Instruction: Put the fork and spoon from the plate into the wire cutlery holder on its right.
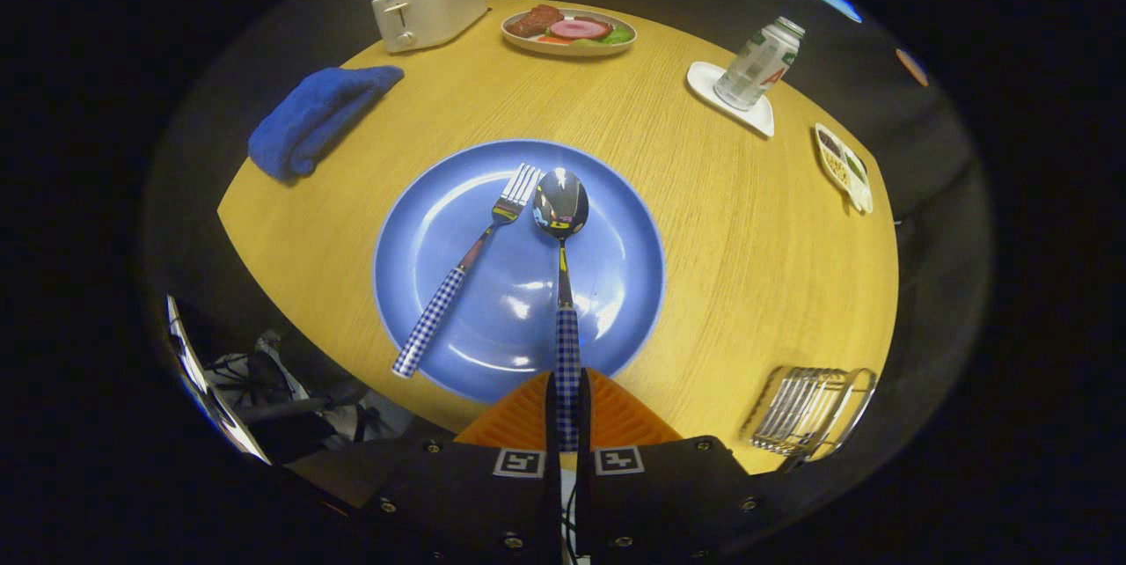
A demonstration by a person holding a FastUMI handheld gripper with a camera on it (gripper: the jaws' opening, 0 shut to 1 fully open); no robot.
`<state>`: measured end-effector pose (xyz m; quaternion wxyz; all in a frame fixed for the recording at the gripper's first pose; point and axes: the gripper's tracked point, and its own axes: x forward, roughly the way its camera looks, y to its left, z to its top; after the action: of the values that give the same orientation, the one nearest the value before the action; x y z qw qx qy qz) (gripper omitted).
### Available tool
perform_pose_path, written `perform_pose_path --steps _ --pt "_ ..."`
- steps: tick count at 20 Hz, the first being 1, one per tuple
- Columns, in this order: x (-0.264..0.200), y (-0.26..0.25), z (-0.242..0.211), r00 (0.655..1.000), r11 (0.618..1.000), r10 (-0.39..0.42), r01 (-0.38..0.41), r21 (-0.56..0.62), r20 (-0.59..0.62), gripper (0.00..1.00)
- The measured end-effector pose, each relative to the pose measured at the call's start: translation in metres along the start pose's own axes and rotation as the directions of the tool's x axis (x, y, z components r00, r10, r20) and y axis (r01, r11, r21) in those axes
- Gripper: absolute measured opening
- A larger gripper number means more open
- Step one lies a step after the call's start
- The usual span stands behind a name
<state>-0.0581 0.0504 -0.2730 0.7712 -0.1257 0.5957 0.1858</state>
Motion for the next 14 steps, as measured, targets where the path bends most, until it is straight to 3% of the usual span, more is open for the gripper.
perform_pose_path --steps 7,14 --pt "-0.077 -0.072 -0.054 0.989 0.995 -0.082 0.074 -0.071 -0.12 0.06" --pt "-0.131 -0.153 -0.117 0.943 0.983 -0.179 0.161 -0.084 -0.281 0.06"
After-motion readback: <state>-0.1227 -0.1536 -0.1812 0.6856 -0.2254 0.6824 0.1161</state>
